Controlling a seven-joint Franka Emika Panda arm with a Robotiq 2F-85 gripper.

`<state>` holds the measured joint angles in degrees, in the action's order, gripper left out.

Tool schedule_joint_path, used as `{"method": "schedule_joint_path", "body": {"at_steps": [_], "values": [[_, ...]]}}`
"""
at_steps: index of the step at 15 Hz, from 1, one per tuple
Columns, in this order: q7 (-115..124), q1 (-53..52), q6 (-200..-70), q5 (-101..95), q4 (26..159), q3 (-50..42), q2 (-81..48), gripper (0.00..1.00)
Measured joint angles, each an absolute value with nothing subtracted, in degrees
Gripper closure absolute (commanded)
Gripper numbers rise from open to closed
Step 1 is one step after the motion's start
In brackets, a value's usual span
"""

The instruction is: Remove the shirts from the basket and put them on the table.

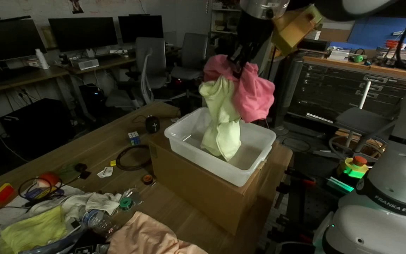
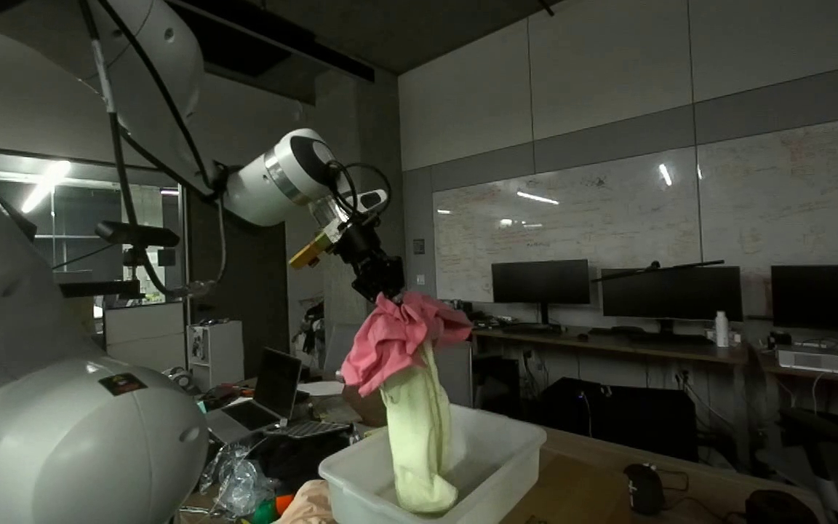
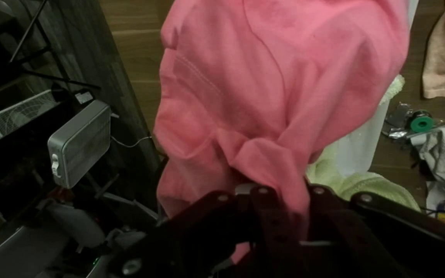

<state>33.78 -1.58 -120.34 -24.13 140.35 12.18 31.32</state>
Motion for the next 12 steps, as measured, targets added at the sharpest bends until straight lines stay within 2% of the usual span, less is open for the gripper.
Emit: {"method": "schedule_joint_path", "body": {"at_steps": [12], "values": [[31.1,-1.53,-111.29,-24.79,131.1,18.63,38.31,0.9]]}}
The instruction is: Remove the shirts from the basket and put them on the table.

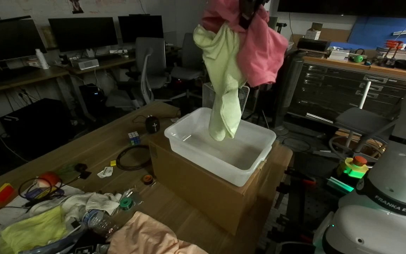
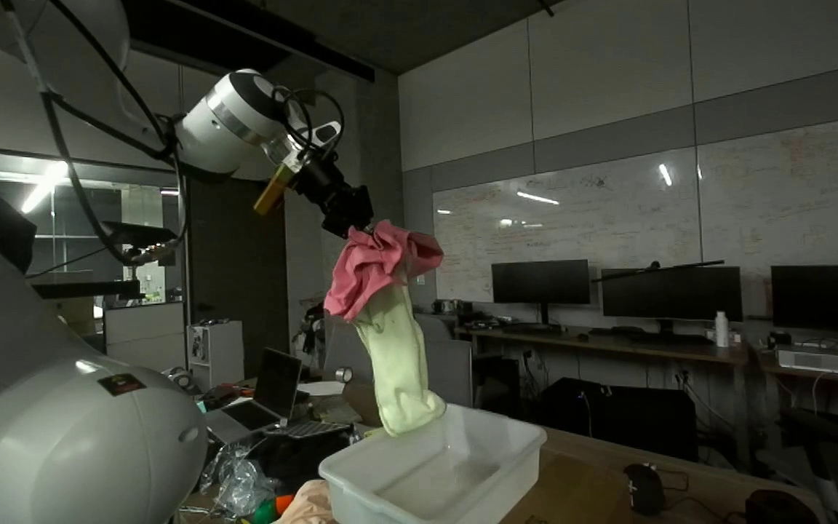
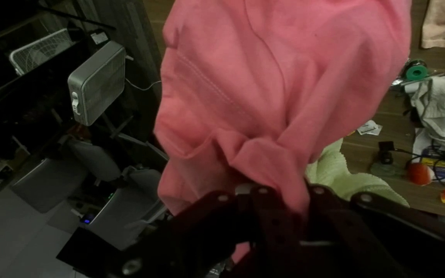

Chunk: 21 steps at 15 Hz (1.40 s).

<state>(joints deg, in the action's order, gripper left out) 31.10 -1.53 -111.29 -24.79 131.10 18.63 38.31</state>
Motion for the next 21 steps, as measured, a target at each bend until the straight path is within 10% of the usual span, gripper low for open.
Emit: {"method": "schedule_joint_path", "body": {"at_steps": [15,16,21], "values": [[13.61,-11.09,-113.16,-28.34,117.05,28.17,14.14,0.91],[12.42,-12.1,-113.41,-28.96,115.83,28.27,12.41,0.62],[6.29,-15.72,-113.62,-31.3,110.96,28.1,5.58,0.31]]}}
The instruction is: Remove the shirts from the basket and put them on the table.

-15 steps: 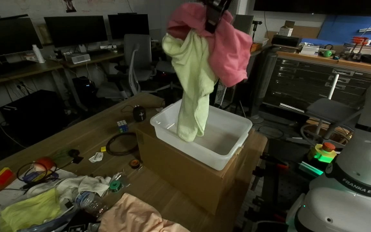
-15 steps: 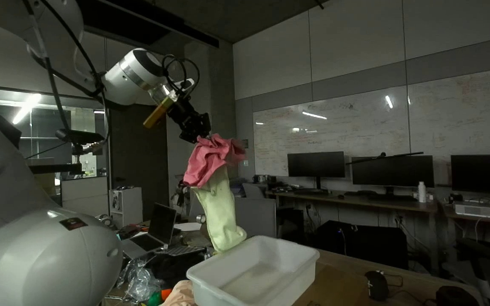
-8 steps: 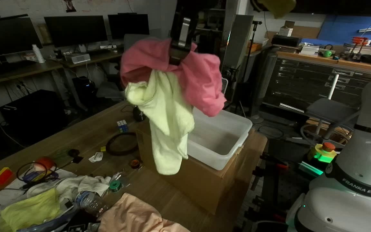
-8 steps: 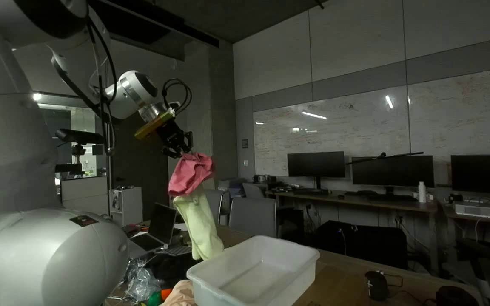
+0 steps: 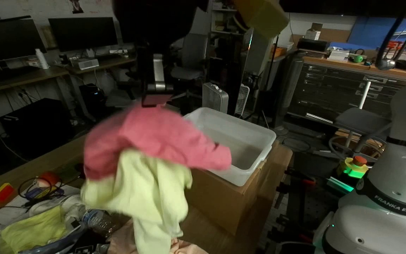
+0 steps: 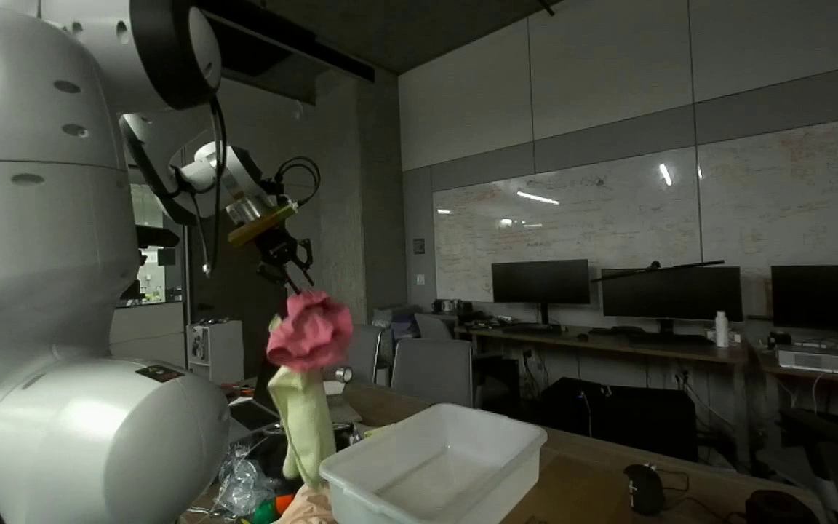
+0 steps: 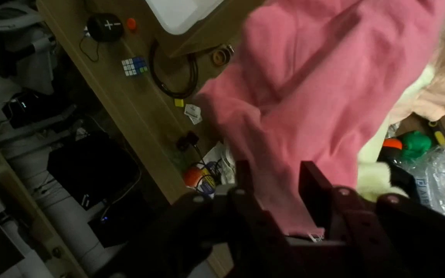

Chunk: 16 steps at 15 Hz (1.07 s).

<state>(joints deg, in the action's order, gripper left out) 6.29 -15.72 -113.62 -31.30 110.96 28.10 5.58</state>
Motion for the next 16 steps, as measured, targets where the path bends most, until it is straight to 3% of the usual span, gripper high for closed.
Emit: {"method": "schedule_joint_path", "body": {"at_steps": [4,11,16], "values": [[1.91,-16.97,-113.53,-32.57,109.0,27.48,3.05,0.01],[3.57,-16.96,-108.08,-36.02,109.97,22.62,3.44,0.0],[11.75,-14.88,-107.68,-34.29,117.6,17.56,8.32,0.0]]}}
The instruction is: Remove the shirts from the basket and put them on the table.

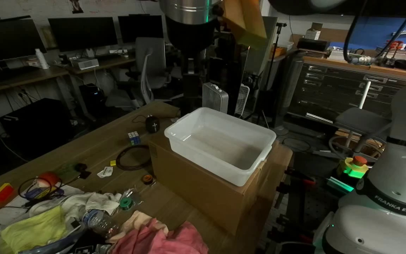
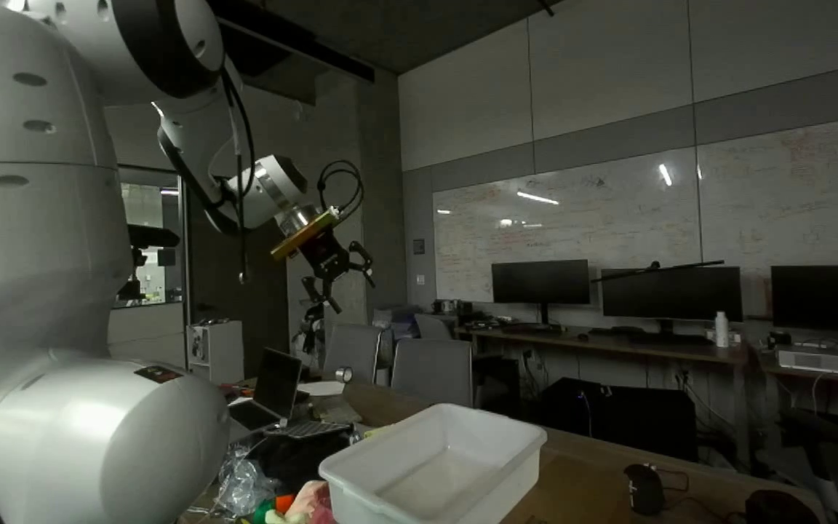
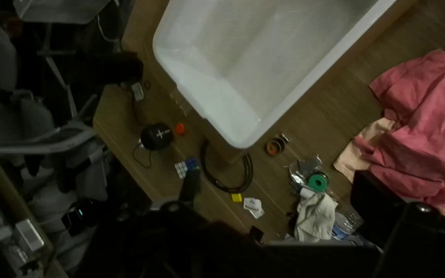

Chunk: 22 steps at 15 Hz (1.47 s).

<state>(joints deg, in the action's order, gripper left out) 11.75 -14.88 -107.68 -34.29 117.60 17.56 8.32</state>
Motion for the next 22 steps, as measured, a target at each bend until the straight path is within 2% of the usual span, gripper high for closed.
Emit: {"method": "schedule_joint_path", "body": {"at_steps": [7,15,22], "values": [[17.37,-12.41,-116.57,-24.32,136.81,12.5,22.06,0.0],[23.88,-10.2,-125.87,-22.53,157.09,12.27,40.65,0.0],[24.83,-6.49,-128.55,-21.68,158.56,13.85,44.94,0.0]]}}
